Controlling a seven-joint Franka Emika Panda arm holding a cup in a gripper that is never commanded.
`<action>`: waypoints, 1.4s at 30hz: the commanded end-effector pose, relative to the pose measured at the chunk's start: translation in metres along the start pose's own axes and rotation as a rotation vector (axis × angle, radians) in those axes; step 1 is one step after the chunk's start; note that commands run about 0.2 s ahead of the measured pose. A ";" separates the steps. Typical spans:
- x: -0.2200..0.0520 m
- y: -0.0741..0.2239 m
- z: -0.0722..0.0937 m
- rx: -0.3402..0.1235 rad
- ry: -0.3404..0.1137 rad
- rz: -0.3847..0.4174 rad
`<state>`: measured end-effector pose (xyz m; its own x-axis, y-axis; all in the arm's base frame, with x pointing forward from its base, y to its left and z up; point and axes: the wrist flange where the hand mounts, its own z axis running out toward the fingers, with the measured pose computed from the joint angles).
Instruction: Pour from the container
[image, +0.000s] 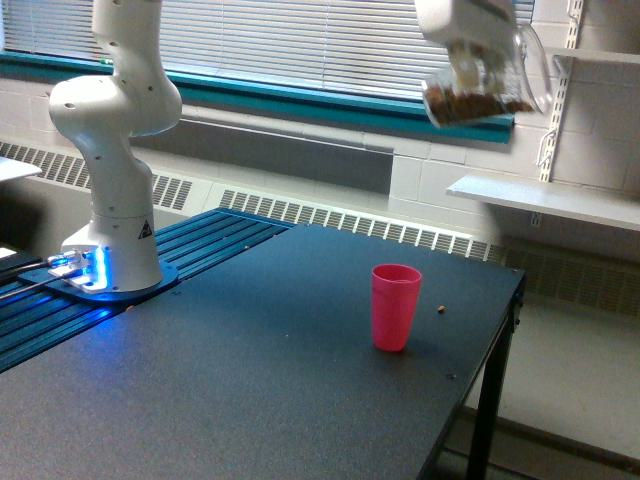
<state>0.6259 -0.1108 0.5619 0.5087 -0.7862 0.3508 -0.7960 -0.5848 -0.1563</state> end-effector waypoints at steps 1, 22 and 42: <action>-0.051 -0.013 -0.034 -0.034 -0.030 0.013; -0.178 -0.005 -0.063 -0.077 -0.082 0.004; -0.275 0.026 -0.059 -0.104 -0.158 0.075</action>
<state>0.4585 0.0915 0.5124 0.5490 -0.8100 0.2060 -0.8211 -0.5688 -0.0482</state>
